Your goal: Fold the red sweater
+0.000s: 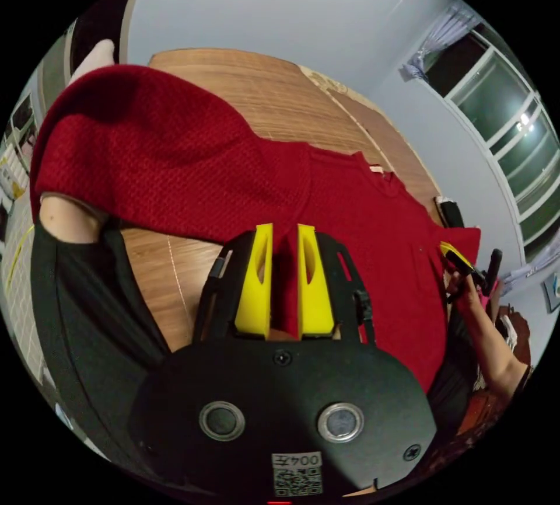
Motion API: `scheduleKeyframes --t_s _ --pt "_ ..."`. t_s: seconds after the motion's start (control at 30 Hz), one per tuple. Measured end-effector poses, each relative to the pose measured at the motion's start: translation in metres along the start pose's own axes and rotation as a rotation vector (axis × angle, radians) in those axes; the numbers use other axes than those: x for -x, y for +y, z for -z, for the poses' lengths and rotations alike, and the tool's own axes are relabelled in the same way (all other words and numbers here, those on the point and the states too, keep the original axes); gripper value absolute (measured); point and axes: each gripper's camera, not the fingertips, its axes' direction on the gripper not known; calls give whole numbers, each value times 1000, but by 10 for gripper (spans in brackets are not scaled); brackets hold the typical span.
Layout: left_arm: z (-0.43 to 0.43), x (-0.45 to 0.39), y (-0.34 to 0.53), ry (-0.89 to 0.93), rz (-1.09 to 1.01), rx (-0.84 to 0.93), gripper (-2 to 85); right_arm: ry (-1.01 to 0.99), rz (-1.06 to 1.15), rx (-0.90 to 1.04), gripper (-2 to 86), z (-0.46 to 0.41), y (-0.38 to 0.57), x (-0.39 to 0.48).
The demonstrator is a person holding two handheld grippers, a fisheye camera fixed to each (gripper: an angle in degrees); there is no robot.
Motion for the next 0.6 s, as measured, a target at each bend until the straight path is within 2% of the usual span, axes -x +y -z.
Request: scheduleKeyframes --t_s 0.3,0.53,0.6 --pt "23 -50 119 133 -29 135 102 -88 -152 63 161 93 129 43" --pt "12 -51 141 152 -70 236 113 -160 -209 89 127 113 155 56" --pt "12 -61 146 103 -127 241 116 -202 -182 121 115 110 161 68"
